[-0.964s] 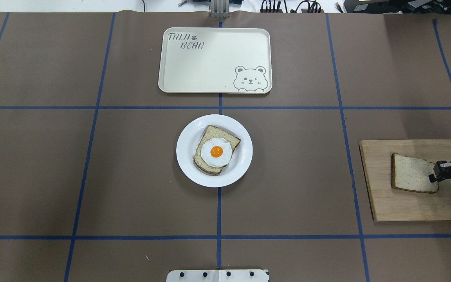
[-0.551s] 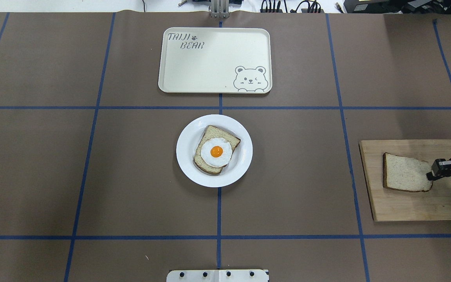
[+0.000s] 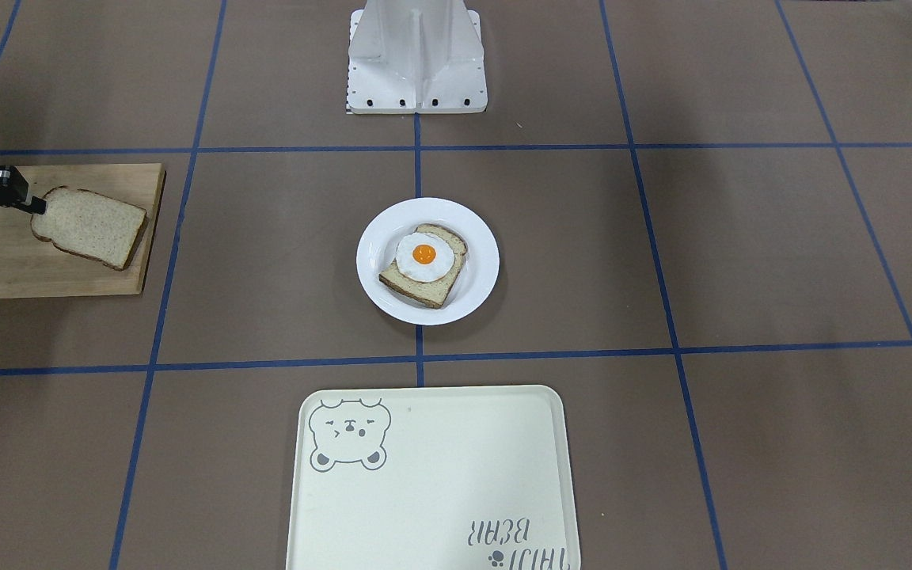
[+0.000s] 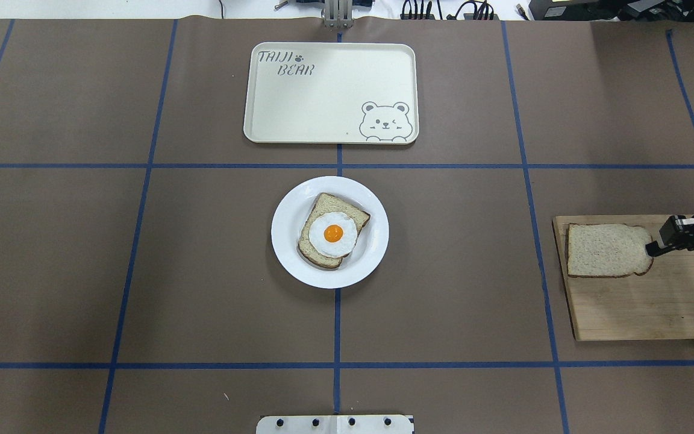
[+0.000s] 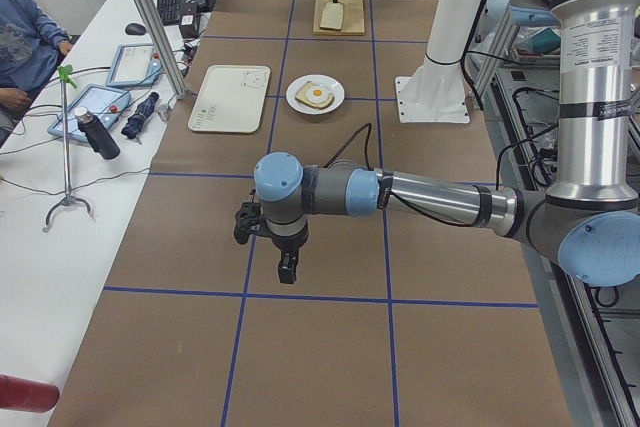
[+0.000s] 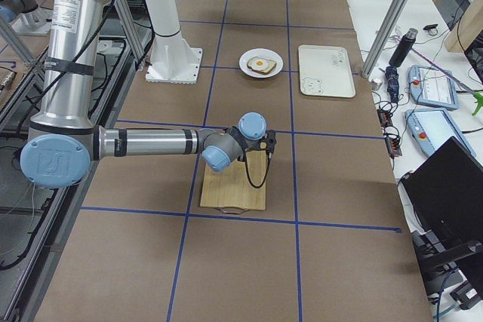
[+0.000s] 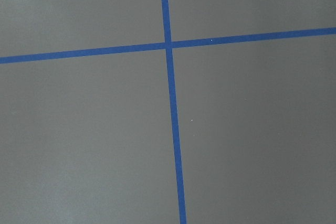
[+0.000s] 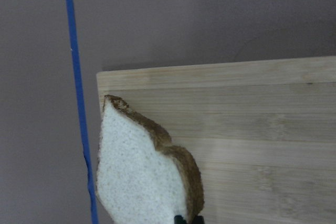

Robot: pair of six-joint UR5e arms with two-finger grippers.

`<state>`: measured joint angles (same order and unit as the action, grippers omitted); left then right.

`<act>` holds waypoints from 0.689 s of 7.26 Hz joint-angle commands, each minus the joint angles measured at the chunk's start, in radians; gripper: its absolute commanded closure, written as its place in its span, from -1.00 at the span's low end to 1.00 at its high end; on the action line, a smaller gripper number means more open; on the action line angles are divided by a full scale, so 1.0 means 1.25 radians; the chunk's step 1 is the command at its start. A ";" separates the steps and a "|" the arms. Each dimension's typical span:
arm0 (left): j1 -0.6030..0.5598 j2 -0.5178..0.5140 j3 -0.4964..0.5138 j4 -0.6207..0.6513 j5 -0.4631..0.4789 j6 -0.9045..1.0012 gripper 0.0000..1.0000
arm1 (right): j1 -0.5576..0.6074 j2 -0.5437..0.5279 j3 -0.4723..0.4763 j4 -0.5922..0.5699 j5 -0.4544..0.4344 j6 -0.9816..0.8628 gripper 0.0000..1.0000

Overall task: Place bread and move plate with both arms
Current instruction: 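Grasp the bread slice edge with the right gripper and lift it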

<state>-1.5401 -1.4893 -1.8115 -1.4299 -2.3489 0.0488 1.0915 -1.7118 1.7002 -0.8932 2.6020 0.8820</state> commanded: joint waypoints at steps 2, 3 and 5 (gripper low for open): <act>0.000 0.000 0.002 -0.001 -0.018 -0.021 -0.96 | 0.002 0.131 0.003 0.004 0.016 0.229 1.00; 0.000 0.000 0.001 -0.001 -0.018 -0.021 -0.96 | -0.001 0.181 0.007 0.004 0.016 0.315 1.00; 0.000 0.000 0.001 0.000 -0.019 -0.022 -0.96 | -0.025 0.271 0.007 0.003 0.011 0.392 1.00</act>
<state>-1.5401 -1.4895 -1.8099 -1.4302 -2.3717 0.0223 1.0799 -1.4484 1.7086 -0.8886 2.6195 1.3078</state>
